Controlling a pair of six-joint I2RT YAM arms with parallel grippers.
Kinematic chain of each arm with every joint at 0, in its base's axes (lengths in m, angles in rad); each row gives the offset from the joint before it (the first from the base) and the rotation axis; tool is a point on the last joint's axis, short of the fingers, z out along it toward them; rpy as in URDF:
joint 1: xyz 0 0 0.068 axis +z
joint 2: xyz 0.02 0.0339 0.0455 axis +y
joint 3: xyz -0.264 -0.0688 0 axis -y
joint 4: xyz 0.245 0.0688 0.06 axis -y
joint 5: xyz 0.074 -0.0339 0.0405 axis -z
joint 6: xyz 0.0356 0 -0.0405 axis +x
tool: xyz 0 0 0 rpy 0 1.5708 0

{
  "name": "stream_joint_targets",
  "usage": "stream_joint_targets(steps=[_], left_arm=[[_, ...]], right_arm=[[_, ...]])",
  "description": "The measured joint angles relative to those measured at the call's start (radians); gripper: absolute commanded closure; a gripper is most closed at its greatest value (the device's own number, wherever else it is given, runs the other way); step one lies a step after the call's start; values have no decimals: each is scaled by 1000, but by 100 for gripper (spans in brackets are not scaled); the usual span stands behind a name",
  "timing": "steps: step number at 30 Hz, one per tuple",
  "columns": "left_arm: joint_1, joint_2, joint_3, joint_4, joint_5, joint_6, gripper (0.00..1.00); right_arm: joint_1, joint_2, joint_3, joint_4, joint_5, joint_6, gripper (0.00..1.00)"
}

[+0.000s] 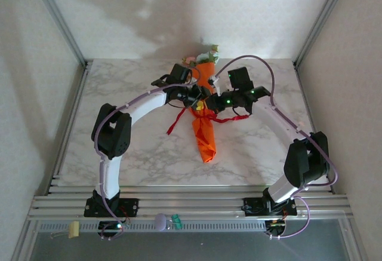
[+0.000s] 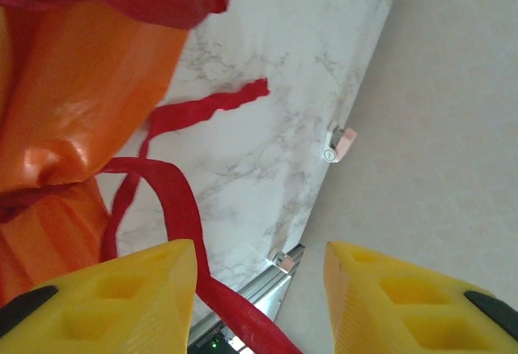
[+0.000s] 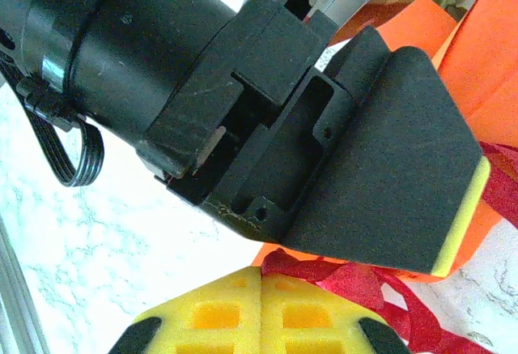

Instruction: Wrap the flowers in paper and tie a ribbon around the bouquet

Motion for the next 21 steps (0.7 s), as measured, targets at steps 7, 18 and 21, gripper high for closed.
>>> stream_joint_targets(steps=[7, 18, 21], left_arm=[[-10, 0, -39, 23, 40, -19, 48], [-25, -12, -51, 9, 57, -14, 48], [-41, -12, -51, -6, 64, -13, 51]], right_arm=[[0, -16, -37, 6, 4, -10, 100], [18, -82, -106, -6, 63, -64, 100], [33, -82, -106, -13, 86, -90, 100]])
